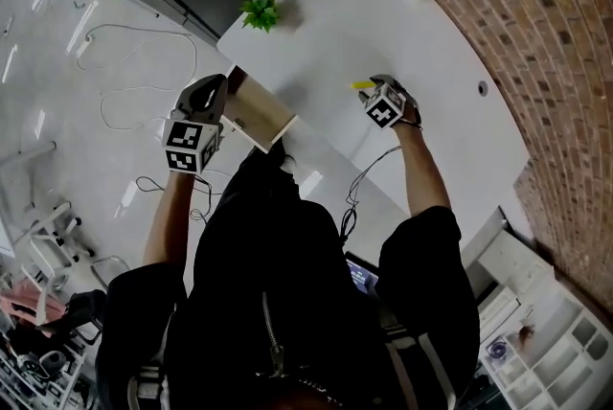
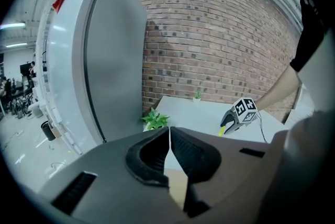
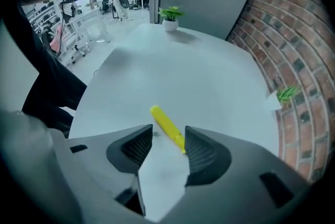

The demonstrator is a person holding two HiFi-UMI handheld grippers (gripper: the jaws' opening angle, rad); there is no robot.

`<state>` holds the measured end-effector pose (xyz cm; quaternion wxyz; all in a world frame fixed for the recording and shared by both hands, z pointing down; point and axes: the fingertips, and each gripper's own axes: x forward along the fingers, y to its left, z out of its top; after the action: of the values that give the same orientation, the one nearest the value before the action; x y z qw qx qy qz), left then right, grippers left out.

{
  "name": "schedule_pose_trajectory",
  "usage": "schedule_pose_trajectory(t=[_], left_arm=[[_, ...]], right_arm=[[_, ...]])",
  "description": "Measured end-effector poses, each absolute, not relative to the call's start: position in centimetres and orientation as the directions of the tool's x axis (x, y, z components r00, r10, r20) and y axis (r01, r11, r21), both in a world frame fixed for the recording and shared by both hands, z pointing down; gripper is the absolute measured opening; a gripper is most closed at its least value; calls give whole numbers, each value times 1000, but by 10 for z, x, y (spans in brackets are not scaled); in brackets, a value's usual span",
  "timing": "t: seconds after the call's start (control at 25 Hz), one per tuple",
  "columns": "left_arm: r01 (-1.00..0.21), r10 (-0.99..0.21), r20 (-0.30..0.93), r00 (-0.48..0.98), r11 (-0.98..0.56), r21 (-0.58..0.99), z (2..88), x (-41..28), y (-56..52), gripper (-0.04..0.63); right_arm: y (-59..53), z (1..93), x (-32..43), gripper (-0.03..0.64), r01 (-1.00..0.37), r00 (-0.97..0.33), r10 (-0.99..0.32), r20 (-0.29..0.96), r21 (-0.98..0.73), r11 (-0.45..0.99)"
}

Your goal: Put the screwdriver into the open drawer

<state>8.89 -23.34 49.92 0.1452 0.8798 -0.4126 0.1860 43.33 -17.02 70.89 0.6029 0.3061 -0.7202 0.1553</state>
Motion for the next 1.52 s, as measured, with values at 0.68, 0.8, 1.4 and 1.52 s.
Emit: schedule_pose_trajectory(t=[0.68, 0.8, 1.4, 1.52], left_arm=[[-778, -671, 447, 592, -621, 99, 496, 82, -213, 28], [-776, -671, 443, 594, -624, 96, 494, 80, -205, 28], [-795, -721, 383, 578, -604, 62, 468, 53, -142, 28], [-812, -743, 371, 557, -582, 54, 462, 44, -126, 28]], right_arm=[[-140, 714, 422, 89, -751, -101, -167, 981, 35, 659], [-133, 710, 423, 86, -785, -74, -181, 981, 55, 617], [-99, 638, 383, 76, -791, -150, -400, 904, 133, 598], [-91, 624, 370, 75, -766, -179, -439, 880, 155, 623]])
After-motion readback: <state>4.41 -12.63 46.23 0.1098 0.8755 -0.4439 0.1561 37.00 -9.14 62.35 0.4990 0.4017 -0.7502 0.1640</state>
